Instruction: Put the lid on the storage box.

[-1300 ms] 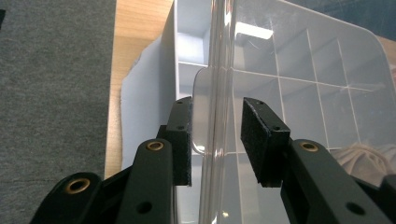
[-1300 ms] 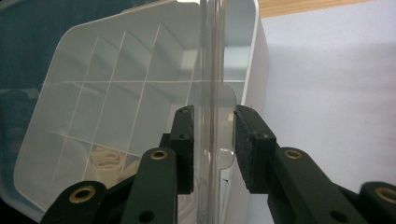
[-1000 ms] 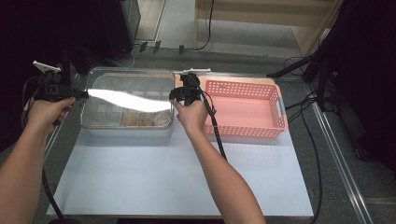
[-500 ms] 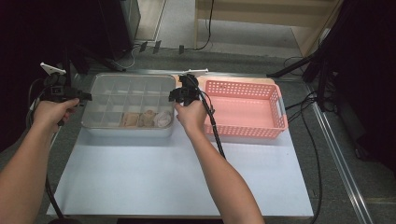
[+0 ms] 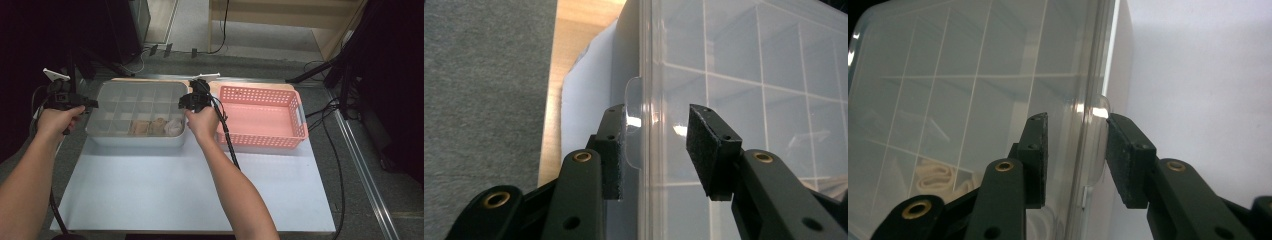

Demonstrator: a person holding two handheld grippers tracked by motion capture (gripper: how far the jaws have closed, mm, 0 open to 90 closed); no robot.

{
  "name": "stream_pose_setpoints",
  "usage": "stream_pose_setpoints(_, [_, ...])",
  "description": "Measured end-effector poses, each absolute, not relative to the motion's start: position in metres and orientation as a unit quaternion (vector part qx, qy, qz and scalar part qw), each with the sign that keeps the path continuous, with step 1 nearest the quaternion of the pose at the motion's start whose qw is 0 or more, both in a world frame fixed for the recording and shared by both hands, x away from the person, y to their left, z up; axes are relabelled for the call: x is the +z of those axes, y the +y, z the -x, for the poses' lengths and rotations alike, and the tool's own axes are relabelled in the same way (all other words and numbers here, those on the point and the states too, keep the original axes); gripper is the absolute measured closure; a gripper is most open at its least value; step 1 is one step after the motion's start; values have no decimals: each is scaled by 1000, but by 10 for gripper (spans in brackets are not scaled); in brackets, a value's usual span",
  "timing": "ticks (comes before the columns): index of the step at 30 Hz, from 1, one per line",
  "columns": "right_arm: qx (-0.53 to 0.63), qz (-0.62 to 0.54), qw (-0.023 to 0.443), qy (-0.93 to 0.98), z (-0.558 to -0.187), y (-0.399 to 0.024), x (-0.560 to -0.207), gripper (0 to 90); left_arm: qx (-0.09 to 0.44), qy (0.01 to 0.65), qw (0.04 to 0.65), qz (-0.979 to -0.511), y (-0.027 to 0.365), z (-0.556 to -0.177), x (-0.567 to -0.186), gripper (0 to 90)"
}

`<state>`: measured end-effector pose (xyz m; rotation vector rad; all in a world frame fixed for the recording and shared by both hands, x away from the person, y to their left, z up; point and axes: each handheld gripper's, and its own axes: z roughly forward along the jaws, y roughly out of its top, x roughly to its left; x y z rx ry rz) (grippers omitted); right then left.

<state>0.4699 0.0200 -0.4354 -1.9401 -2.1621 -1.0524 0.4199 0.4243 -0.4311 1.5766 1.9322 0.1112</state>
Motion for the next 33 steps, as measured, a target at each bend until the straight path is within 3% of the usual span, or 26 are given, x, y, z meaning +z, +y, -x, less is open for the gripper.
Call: stream_pose_setpoints(33, [-342, 614, 27, -711, -467, 16, -437, 622, 53, 718, 306, -623, 417, -425, -436, 540])
